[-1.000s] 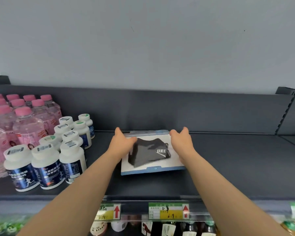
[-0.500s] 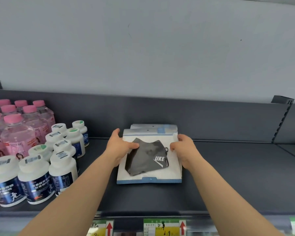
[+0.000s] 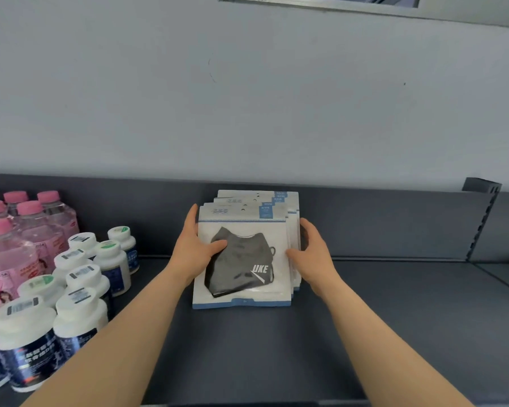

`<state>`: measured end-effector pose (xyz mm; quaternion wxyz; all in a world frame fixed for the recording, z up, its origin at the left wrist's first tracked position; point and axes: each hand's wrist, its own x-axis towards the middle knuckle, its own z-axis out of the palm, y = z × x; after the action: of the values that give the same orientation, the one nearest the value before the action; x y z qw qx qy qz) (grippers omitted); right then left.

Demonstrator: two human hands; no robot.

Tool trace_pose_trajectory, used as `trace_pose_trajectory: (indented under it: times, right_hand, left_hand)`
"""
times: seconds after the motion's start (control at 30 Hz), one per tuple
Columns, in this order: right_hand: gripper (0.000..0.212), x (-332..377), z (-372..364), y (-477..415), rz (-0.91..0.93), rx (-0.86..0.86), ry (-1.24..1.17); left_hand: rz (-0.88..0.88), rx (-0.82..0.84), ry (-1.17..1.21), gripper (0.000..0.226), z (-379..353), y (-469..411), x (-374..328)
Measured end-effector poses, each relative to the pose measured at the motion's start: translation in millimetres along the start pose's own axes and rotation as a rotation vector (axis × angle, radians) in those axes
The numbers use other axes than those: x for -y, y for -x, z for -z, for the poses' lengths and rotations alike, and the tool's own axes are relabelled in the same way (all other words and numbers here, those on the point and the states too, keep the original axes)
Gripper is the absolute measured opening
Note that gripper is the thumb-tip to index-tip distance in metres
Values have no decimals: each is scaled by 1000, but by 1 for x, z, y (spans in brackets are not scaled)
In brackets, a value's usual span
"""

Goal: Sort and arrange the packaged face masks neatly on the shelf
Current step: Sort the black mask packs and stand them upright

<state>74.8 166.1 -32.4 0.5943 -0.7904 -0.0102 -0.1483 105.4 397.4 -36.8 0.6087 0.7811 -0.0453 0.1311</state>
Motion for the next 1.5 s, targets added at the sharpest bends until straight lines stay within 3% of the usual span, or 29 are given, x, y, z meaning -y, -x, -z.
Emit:
trace_pose_trajectory:
  times: [0.67, 0.9, 1.07, 1.13, 1.27, 1.4, 1.5]
  right_hand:
    - [81, -13, -8, 22, -54, -76, 39]
    - [81, -18, -7, 31, -319, -56, 40]
    - [88, -16, -7, 26, -425, 3, -25]
    - [80, -16, -5, 23, -434, 32, -95]
    - [54, -5, 2, 12, -190, 10, -176]
    - [76, 26, 7, -9, 102, -57, -110]
    - [83, 34, 3, -22, 159, -44, -67]
  left_hand:
    - [95, -112, 24, 101, 3, 32, 14]
    - [321, -20, -126, 103, 6, 36, 17]
    - [422, 55, -91, 111, 1, 37, 14]
    - [425, 59, -36, 112, 1, 36, 14]
    - [210, 44, 117, 115, 1, 29, 1]
    - [-58, -54, 116, 116, -6, 11, -23]
    - [-102, -90, 107, 117, -12, 1, -28]
